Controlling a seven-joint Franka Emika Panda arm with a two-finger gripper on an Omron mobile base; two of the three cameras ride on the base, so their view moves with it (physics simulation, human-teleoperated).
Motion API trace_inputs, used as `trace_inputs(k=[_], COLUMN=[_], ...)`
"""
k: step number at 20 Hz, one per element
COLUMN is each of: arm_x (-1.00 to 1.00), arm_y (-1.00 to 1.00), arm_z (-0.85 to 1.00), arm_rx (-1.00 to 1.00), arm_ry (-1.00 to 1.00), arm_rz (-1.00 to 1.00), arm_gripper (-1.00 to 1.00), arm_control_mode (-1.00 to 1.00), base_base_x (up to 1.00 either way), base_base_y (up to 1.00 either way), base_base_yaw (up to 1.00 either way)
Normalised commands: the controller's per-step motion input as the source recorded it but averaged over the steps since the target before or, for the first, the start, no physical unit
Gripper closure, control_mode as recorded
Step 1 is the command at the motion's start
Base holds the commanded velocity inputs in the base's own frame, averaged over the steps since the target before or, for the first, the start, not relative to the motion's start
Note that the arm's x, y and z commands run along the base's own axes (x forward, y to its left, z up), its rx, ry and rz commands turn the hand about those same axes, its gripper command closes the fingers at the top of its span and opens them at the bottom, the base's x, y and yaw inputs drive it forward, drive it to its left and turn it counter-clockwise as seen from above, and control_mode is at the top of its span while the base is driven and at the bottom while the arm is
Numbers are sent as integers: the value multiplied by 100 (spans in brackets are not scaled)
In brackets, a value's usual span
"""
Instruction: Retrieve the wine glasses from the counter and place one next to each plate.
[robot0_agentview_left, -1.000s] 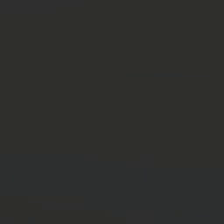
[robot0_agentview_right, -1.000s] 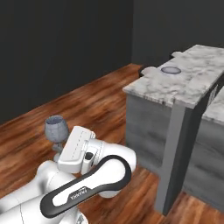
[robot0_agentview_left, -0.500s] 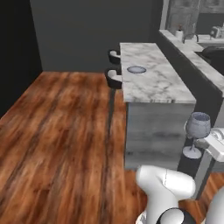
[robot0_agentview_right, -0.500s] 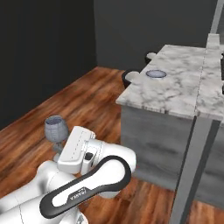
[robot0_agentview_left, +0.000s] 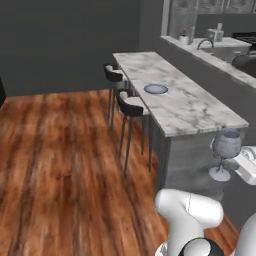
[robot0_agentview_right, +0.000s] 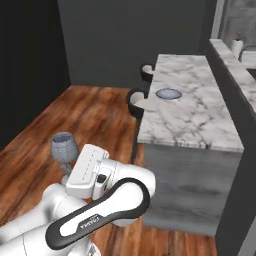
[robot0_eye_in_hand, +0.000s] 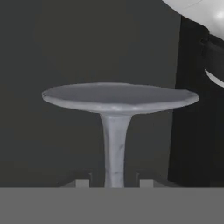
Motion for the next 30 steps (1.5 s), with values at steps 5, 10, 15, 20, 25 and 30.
trace_inputs(k=[5, 10, 15, 20, 25, 30], arm_x=[0, 0, 0, 0, 0, 0], arm_y=[0, 0, 0, 0, 0, 0], arm_z=[0, 0, 0, 0, 0, 0], arm_rx=[0, 0, 0, 0, 0, 0], arm_ry=[0, 0, 0, 0, 0, 0], arm_rz=[0, 0, 0, 0, 0, 0], arm_gripper=[100, 100, 100, 100, 100, 100], arm_control_mode=[100, 100, 100, 100, 100, 100], base_base_x=[100, 99, 95, 93, 47, 73], base_base_y=[100, 100, 100, 73, 41, 88], base_base_yaw=[-44, -39, -37, -32, -28, -34])
